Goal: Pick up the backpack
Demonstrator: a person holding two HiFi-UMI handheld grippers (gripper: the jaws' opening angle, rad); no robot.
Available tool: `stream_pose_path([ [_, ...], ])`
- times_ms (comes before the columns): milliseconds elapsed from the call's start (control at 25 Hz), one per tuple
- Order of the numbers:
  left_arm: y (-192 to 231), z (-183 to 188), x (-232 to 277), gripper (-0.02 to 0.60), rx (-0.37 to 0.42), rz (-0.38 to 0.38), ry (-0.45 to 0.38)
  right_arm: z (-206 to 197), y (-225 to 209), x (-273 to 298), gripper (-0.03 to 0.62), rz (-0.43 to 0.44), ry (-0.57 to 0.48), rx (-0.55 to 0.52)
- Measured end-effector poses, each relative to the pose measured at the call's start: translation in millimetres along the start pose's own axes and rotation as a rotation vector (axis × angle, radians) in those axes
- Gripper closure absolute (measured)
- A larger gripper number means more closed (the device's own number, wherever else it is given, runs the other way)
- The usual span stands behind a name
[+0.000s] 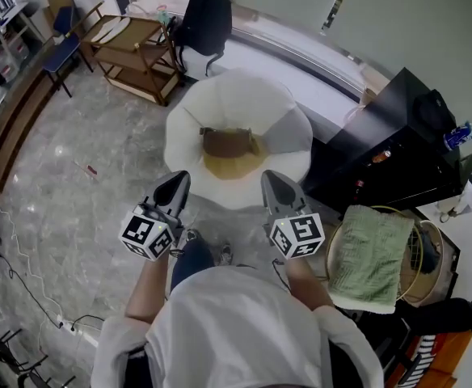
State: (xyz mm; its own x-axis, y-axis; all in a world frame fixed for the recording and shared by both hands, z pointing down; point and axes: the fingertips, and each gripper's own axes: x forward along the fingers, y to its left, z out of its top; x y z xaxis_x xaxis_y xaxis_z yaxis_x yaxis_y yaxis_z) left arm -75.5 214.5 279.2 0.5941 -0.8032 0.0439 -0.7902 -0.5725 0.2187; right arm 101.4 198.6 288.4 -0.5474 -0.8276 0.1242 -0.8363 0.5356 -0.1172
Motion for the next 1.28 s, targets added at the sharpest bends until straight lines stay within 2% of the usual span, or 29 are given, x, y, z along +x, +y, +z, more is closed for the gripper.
stream_pose_path([
  [560, 45, 4, 39, 0.549, -0.018, -0.03, 0.012, 8, -18, 54, 0.563, -0.03, 0.002, 0.001],
  [1280, 165, 34, 124, 0.549, -0.021, -0.131, 0.059, 32, -41, 189, 0.563, -0.129, -0.008, 0.012],
])
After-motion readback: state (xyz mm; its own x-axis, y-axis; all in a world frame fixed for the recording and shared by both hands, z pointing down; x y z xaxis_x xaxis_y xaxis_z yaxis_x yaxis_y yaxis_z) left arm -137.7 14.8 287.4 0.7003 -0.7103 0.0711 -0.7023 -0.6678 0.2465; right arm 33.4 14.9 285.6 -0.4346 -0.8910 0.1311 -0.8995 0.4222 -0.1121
